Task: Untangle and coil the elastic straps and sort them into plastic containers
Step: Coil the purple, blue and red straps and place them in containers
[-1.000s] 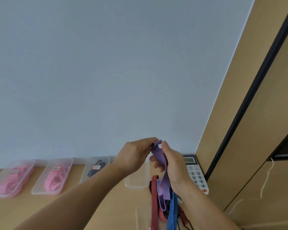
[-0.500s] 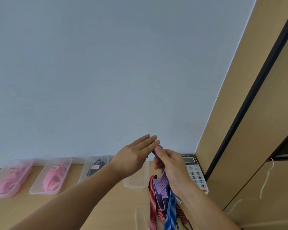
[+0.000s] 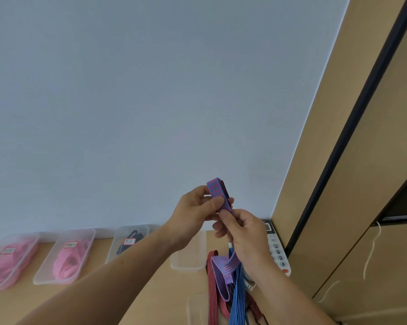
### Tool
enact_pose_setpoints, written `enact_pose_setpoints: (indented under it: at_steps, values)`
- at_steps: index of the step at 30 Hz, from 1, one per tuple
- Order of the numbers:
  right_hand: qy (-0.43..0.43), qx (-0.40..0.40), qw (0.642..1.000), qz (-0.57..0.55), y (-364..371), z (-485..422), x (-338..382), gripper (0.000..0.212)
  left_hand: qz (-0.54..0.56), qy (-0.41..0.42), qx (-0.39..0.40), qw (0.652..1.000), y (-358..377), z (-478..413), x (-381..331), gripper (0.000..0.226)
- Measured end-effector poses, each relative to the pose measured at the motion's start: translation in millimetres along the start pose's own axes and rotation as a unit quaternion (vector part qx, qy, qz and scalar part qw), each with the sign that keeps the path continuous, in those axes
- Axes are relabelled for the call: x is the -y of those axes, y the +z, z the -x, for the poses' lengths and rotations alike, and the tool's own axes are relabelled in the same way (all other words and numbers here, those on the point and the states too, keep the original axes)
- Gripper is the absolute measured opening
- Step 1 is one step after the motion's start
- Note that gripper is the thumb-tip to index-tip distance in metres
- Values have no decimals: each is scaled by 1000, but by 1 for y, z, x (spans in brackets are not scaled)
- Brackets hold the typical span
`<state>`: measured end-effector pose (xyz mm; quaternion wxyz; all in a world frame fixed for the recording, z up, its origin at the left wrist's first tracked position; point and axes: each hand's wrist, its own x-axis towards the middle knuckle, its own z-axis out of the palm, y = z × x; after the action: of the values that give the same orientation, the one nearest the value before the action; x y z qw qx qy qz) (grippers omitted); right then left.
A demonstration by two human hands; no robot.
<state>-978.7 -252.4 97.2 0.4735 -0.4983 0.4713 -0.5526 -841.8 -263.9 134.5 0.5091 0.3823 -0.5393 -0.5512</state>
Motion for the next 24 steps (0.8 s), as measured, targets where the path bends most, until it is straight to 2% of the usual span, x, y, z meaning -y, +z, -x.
enact_pose_setpoints:
  at_steps: [2,6,9,13,15,18,24]
  values:
    - [24,6,1000,16,-5,-3,0,23,-2,5,-7,1000,1,-4,-1,20]
    - [39,44,998,36,-10,-2,1,12,-27,16,-28,999,-1,-11,0,16]
    - [58,37,997,47,-9,-1,-1,16,-68,18,-45,997,-7,-16,6,17]
    - [82,41,995,47,-4,-1,0,22,-189,68,-50,978,-12,-15,15,15]
    - [92,30,994,41,-2,0,0,29,-290,108,-61,949,-15,-12,21,15]
    - [107,9,994,21,1,2,4,42,-448,174,-62,875,-19,-5,25,30]
    - [97,36,994,-21,5,3,13,63,-536,373,-15,757,-20,2,24,31]
